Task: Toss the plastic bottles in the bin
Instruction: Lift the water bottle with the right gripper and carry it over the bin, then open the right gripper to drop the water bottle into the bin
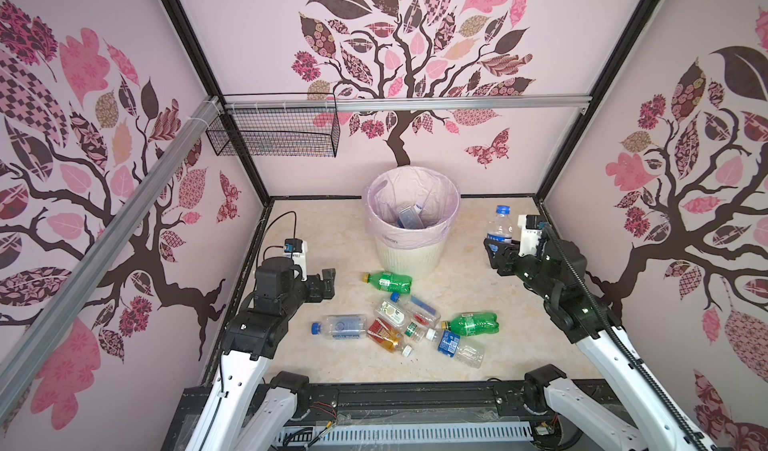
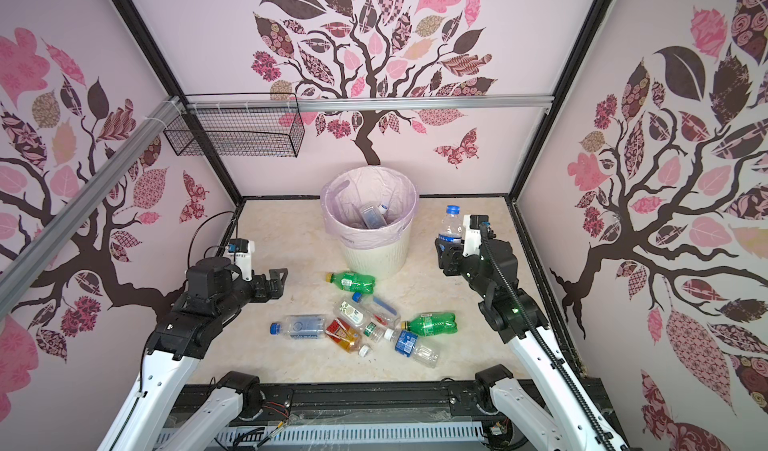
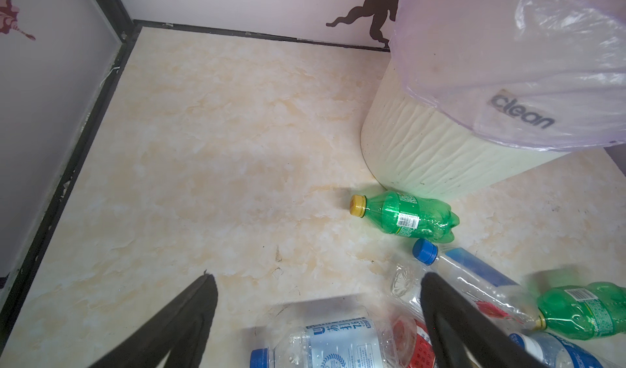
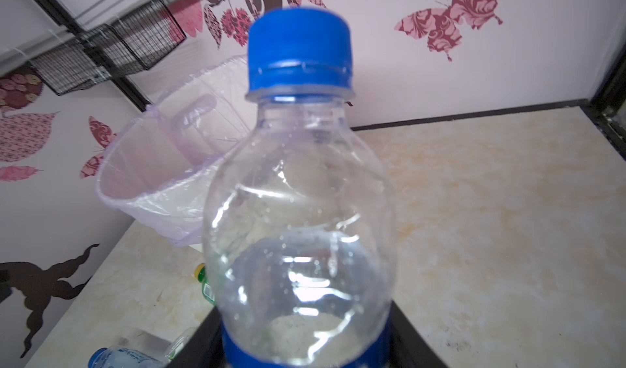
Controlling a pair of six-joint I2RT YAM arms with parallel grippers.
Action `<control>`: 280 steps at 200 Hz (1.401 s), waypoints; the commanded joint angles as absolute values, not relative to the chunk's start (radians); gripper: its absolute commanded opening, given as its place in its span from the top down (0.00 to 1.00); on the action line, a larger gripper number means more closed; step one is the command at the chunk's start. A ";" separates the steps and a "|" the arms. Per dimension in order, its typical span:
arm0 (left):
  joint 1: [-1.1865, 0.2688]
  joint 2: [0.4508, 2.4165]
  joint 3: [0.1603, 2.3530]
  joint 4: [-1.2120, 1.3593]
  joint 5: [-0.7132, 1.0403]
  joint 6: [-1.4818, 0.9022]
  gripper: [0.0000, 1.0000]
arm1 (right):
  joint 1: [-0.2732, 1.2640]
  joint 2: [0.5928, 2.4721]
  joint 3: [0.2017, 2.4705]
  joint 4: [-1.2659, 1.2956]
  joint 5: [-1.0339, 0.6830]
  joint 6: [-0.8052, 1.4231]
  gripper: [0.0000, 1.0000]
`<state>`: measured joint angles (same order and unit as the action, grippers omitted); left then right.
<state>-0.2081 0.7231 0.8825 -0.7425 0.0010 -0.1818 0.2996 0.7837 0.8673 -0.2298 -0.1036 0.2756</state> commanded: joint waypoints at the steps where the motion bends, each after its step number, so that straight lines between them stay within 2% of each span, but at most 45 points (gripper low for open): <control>1: -0.207 0.724 0.896 -0.724 0.014 -0.193 0.03 | 0.300 0.746 0.874 -0.205 -0.181 0.253 0.47; 34: -0.206 0.717 0.900 -0.731 0.008 -0.192 0.03 | 0.301 0.688 0.826 -0.137 -0.225 0.262 0.46; 111: -0.207 0.707 0.890 -0.725 0.010 -0.201 0.03 | 0.301 0.737 0.850 -0.088 -0.278 0.270 0.47; 139: -0.206 0.715 0.891 -0.728 0.012 -0.200 0.03 | 0.302 0.916 0.989 -0.036 -0.339 0.264 0.47; 174: -0.206 0.701 0.896 -0.745 0.018 -0.194 0.03 | 0.352 1.317 1.362 -0.069 -0.397 0.240 0.46; 190: -0.207 0.702 0.905 -0.762 0.043 -0.182 0.03 | 0.399 1.473 1.542 -0.146 -0.405 0.209 0.30; 207: -0.206 0.708 0.930 -0.805 0.049 -0.168 0.03 | 0.424 1.565 1.661 -0.229 -0.408 0.211 0.20; 231: -0.206 0.699 0.934 -0.817 0.035 -0.151 0.02 | 0.428 1.534 1.625 -0.242 -0.362 0.207 0.13; 280: -0.207 0.737 0.923 -0.792 0.056 -0.135 0.02 | 0.426 1.271 1.440 -0.351 -0.205 0.152 0.11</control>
